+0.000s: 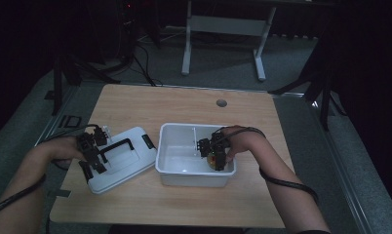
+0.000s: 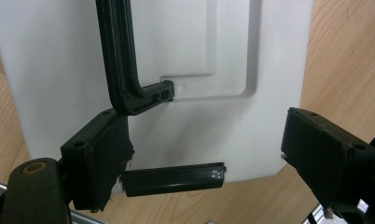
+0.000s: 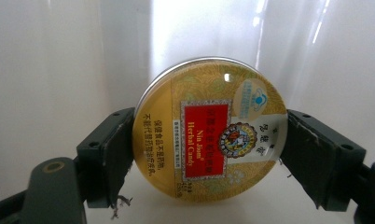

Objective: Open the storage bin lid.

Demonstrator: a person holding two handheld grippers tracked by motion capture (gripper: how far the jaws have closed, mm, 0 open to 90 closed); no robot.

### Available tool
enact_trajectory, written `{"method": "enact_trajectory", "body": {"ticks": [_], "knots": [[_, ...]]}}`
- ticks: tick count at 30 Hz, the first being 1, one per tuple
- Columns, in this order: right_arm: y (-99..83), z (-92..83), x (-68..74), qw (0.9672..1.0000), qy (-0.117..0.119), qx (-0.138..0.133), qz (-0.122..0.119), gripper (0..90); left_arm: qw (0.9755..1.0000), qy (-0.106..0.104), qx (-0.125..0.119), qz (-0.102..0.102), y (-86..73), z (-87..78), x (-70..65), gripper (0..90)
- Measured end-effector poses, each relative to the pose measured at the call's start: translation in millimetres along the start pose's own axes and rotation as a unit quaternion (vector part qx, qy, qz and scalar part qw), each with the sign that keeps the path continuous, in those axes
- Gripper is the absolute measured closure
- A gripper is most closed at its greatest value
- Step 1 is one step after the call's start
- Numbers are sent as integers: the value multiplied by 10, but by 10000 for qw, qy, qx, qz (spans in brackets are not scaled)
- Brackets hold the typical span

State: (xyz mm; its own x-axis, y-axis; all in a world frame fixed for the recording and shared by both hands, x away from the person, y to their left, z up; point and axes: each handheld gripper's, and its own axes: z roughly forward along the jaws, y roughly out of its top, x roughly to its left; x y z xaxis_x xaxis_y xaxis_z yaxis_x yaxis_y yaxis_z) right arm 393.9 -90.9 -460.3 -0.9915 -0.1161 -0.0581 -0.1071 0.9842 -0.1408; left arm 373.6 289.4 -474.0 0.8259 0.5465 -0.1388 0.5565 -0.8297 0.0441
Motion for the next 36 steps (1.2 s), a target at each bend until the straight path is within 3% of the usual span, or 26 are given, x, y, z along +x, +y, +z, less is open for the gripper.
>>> {"method": "enact_trajectory", "body": {"ticks": [4,8,13,20,36], "knots": [[32,61,-26,9999,-27,-44,164,207,10000,5,-11,6,-1,-12,-1,150],[35,110,-44,9998,-106,50,176,207,10000,-8,-12,10,1,-22,-4,150],[19,159,-44,9997,-6,50,241,206,10000,-9,14,8,-6,-12,-1,150],[30,233,-51,9995,98,50,281,205,10000,5,-3,27,9,17,9,150],[54,333,-66,9994,102,205,263,188,10000,-16,-14,-9,-17,42,32,150]]}}
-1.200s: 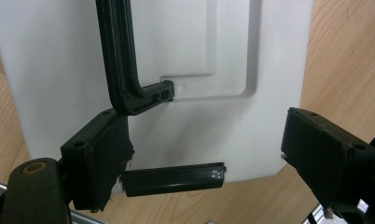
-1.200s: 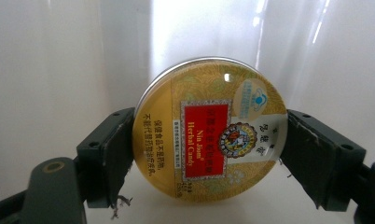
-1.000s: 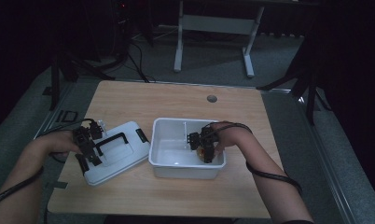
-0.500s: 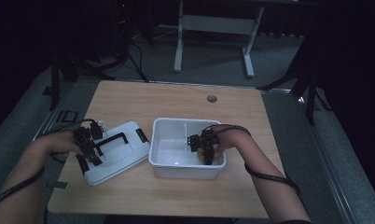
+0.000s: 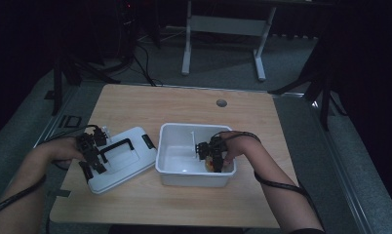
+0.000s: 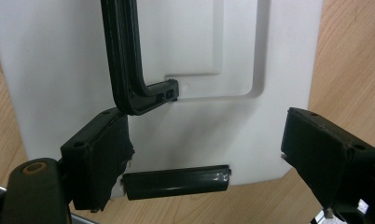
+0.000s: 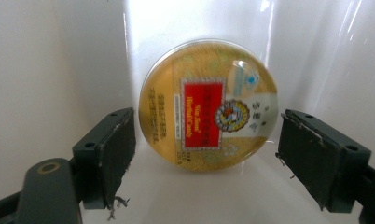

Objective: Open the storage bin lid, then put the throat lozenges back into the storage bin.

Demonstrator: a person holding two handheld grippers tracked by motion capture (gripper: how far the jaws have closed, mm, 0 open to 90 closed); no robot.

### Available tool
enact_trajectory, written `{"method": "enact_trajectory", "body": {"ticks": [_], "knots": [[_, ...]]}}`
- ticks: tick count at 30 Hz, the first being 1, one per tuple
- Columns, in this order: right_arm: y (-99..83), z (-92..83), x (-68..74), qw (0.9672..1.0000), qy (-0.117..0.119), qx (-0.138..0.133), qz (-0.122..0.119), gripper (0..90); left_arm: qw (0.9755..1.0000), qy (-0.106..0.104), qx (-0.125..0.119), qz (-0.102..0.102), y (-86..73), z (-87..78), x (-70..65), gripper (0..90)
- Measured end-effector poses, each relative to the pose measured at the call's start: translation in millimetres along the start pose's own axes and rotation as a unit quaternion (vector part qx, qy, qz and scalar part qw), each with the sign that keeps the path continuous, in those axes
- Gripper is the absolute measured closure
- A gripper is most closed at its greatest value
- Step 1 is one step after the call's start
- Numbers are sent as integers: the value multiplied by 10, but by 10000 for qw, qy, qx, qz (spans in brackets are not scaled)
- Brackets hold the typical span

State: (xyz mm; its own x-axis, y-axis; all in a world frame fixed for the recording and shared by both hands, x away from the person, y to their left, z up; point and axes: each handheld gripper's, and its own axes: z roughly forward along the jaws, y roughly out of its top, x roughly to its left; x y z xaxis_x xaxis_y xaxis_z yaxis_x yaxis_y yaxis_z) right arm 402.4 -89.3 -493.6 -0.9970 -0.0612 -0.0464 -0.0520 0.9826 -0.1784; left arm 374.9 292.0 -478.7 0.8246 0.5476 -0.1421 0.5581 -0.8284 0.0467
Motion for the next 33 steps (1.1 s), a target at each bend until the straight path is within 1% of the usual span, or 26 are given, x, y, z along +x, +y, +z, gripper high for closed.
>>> {"method": "enact_trajectory", "body": {"ticks": [1,2,3,7,10,12,13,15,16,18,20,21,24,28,30,31,32,33], "knots": [[-5,-8,1,10000,8,-18,-23,188,10000,6,10,1,2,-1,-1,150],[-9,-20,4,10000,-36,-31,-72,187,10000,7,2,-13,4,-4,-3,150],[-10,-44,8,9999,-74,-55,-55,188,10000,4,-9,-11,6,-6,-3,150],[-23,-141,17,9997,-90,-207,-23,187,10000,21,-6,10,16,-16,-11,150],[-47,-237,28,9993,-134,-349,-6,165,10000,29,-13,5,18,-20,-14,150],[-65,-306,41,9990,-140,-432,50,132,10000,21,-10,9,20,-19,-16,150],[-77,-342,46,9990,-109,-431,24,126,10000,33,-2,14,21,-17,-18,150],[-103,-408,67,9989,-134,-449,-40,123,10000,25,-16,9,24,-17,-21,150],[-115,-440,67,9988,-125,-483,-11,124,10000,42,-17,6,26,-17,-24,150],[-142,-503,72,9984,-187,-535,48,126,10000,1,-8,9,32,-19,-28,150],[-170,-560,65,9981,-184,-573,126,131,10000,-16,-19,1,36,-23,-23,150],[-183,-587,64,9979,-251,-591,123,132,10000,-3,-5,2,35,-27,-22,150],[-234,-673,79,9977,-311,-588,99,132,10000,19,-53,-7,31,-47,-24,150],[-331,-817,93,9963,-376,-761,148,133,10000,44,-53,-10,19,-66,-25,150],[-362,-849,98,9961,-395,-770,168,133,10000,56,-56,-17,15,-69,-23,150],[-395,-882,105,9959,-426,-773,191,133,10000,56,-56,-17,15,-69,-23,150],[-483,-945,115,9954,-459,-804,259,134,10000,52,-62,-24,6,-69,-26,150],[-526,-969,120,9951,-473,-819,283,134,10000,46,-61,-10,3,-70,-25,150]]}}
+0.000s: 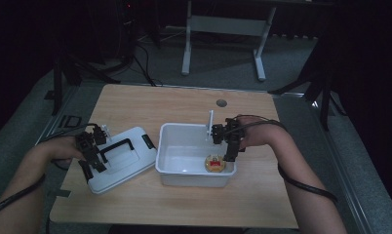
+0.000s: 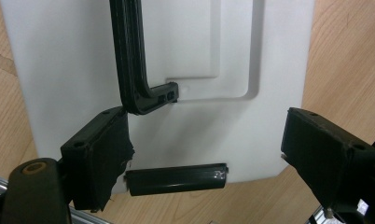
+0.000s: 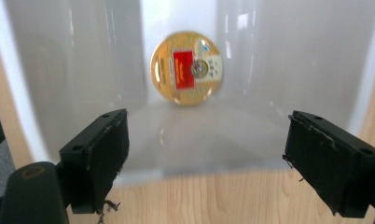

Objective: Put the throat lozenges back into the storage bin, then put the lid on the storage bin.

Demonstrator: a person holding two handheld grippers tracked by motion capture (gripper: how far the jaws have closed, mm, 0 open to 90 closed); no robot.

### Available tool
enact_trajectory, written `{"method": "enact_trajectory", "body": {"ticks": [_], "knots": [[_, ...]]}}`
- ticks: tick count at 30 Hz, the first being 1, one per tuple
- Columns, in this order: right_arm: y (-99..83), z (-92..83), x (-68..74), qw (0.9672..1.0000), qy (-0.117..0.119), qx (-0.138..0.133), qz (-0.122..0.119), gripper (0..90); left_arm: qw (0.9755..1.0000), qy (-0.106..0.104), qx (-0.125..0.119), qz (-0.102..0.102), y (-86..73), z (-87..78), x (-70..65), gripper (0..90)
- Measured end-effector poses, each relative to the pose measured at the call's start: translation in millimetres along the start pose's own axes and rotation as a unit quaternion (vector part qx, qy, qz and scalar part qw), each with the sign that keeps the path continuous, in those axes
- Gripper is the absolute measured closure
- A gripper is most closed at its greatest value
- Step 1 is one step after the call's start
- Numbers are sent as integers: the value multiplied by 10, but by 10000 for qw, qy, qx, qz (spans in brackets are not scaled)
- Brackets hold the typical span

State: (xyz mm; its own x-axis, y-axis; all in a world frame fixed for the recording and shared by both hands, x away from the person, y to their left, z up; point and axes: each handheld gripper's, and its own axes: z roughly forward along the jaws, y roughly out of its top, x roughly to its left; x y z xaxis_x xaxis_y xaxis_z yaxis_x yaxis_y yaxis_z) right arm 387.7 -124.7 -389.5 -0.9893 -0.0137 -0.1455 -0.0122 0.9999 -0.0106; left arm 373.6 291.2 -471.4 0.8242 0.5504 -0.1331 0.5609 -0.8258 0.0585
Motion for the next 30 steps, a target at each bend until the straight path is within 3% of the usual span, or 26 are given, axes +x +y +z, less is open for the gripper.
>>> {"method": "enact_trajectory", "body": {"ticks": [11,12,17,19,25,28,30], "knots": [[-507,-144,13,9990,-37,-13,447,138,10000,29,-7,-62,-35,-16,5,150],[-619,-127,20,9986,-12,-8,529,143,9999,9,23,-127,-49,-2,11,150],[-824,-39,40,9974,57,67,715,142,9998,40,-49,-170,-80,-10,16,150],[-967,50,84,9964,151,68,832,143,9999,53,-75,-146,-92,-12,21,150],[-1172,262,182,9940,303,-65,1053,143,9998,74,-128,-104,-111,28,17,151],[-1222,330,209,9930,344,-77,1130,142,9996,208,-152,-113,-108,40,14,206],[-1280,423,251,9920,406,-72,1197,143,9995,279,-142,-3,-103,65,5,244]]}}
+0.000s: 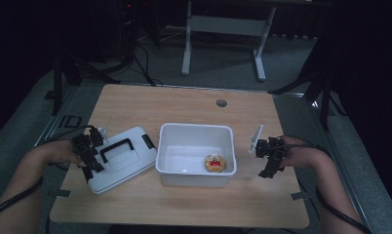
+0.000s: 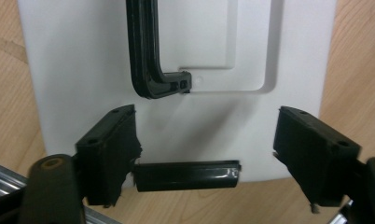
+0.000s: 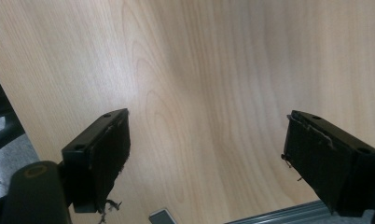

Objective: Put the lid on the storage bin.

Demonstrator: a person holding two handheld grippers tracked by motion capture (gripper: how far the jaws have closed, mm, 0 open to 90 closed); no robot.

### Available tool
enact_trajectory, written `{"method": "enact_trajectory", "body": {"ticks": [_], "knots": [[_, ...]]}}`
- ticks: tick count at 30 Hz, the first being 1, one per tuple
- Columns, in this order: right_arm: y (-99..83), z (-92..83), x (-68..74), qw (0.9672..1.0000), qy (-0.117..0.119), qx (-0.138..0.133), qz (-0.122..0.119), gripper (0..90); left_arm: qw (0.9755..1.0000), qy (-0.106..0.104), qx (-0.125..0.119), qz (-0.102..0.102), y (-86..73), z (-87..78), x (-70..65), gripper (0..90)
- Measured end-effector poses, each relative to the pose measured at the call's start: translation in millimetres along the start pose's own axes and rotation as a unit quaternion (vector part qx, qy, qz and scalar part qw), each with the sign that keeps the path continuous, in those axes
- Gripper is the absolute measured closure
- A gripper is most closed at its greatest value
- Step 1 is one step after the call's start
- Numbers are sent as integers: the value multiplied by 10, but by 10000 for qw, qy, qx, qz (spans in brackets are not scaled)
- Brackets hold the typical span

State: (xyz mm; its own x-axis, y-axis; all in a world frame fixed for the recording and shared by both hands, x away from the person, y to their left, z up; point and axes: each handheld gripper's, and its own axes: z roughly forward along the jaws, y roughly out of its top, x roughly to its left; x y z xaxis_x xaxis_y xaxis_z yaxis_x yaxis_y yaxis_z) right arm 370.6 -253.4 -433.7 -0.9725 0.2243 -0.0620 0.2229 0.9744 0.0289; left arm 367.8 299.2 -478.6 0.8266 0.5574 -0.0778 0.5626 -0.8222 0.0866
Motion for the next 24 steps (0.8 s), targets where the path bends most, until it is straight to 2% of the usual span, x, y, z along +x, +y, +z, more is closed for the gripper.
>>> {"method": "enact_trajectory", "body": {"ticks": [2,4,5,7,8,10,12,13,14,17,20,21,22,24], "knots": [[-40,52,6,10000,29,-11,41,142,9999,119,-4,103,7,14,0,297],[-59,78,11,10000,55,-19,71,142,9998,159,-8,96,12,19,7,335],[-91,132,21,9999,93,-7,107,142,9994,292,-8,163,25,28,14,353],[-112,176,30,9998,136,-9,124,142,9995,275,-37,149,43,28,31,380],[-120,202,35,9998,147,-3,138,143,9993,357,-24,146,60,30,39,381],[-134,247,42,9997,181,40,135,143,9996,258,9,104,88,40,52,424],[-147,290,50,9996,210,57,153,143,9995,267,38,148,107,48,51,454],[-154,309,52,9996,216,57,147,143,9996,227,102,101,146,65,52,490],[-162,323,56,9996,231,55,156,143,9996,239,118,138,164,71,52,490],[-180,363,63,9995,252,41,183,143,9995,184,246,31,211,106,67,497],[-191,393,71,9995,262,37,174,143,9992,176,356,47,249,122,66,545],[-194,399,73,9995,275,34,179,143,9991,160,391,29,262,122,70,594],[-196,405,75,9994,282,41,185,143,9988,235,415,50,278,121,67,611],[-200,416,76,9994,288,56,190,143,9987,120,487,-33,300,127,77,676]]}}
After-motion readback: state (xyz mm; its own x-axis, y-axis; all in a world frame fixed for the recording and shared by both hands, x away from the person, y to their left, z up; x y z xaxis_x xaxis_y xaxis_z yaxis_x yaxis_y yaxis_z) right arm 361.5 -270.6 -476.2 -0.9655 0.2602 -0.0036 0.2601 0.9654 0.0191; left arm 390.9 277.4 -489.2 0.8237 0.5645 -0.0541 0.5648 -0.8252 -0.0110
